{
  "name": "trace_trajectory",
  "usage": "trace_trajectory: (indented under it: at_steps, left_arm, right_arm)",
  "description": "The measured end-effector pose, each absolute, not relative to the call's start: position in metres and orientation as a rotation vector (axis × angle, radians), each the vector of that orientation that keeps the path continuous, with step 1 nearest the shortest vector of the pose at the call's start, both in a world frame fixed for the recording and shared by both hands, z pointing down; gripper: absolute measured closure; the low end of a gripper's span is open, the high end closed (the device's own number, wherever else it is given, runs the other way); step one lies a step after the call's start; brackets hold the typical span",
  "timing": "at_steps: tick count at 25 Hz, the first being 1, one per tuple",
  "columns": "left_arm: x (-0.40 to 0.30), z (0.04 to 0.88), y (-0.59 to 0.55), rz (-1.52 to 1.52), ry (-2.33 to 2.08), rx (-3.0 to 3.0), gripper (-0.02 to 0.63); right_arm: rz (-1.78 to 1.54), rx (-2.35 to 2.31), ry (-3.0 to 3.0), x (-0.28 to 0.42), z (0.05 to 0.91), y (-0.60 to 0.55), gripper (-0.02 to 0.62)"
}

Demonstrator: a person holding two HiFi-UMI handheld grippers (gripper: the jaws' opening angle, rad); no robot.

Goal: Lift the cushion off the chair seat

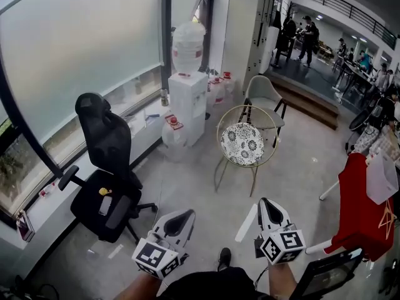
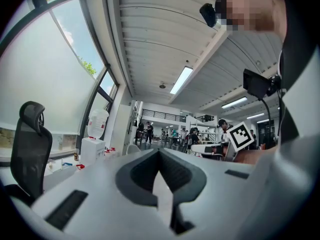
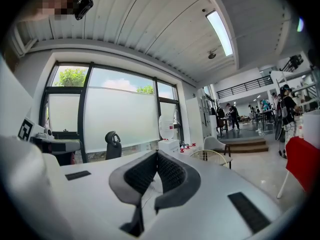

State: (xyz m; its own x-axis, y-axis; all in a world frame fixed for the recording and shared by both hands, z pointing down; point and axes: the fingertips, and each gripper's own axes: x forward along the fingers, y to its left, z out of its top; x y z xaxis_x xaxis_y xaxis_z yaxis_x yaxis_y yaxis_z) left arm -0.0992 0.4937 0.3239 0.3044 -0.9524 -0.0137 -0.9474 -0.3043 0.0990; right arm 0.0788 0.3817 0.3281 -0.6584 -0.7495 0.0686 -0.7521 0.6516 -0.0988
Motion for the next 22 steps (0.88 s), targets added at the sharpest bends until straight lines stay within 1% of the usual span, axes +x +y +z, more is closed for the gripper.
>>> trace_trajectory:
  at_steps: [9, 22]
  left_arm:
    - [-0.081, 0.322, 0.414, -0.059, -1.803, 2.481, 0.6]
    - [-0.031, 0.314, 0.317, -0.02, -1.774, 2.502, 0.6]
  right_arm:
    - [0.207, 1.287, -2.848, 0.097, 0.326, 0.306, 0.588]
    - [0.235, 1.264, -2.869, 0.134, 0.328, 0.209, 0.588]
